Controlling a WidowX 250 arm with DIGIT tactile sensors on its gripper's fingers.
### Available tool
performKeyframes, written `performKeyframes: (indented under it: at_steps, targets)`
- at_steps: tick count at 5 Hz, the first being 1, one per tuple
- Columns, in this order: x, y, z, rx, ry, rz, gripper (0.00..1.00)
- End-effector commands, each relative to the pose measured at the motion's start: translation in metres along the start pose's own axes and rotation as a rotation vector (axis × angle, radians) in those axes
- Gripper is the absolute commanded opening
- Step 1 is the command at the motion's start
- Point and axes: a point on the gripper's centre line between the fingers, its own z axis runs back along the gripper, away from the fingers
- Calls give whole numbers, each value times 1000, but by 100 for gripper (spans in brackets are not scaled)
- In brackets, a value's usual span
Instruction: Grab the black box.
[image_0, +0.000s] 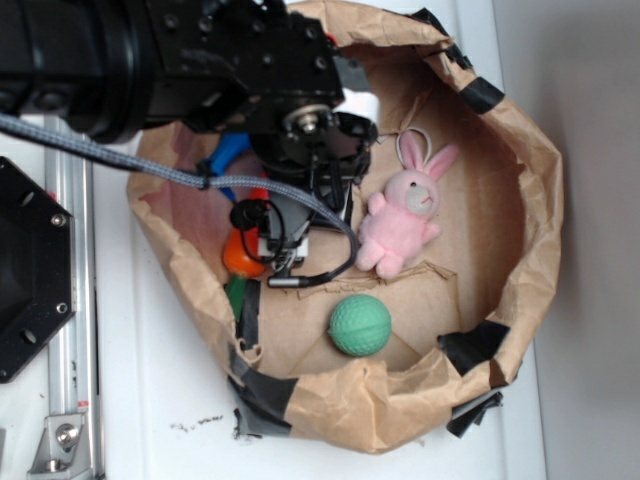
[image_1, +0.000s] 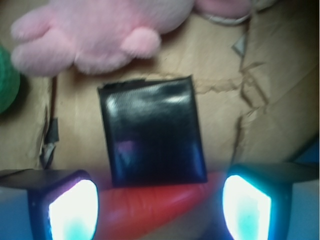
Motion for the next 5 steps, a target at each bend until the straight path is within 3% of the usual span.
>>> performKeyframes:
  at_steps: [1, 3, 4, 5]
  targets:
    - [20, 4, 0, 39, -39, 33, 100]
    - [27, -4, -32, 88, 45, 15, 100]
    - [17, -5, -38, 89, 53, -7, 100]
    - [15, -4, -39, 55, 72, 6, 0]
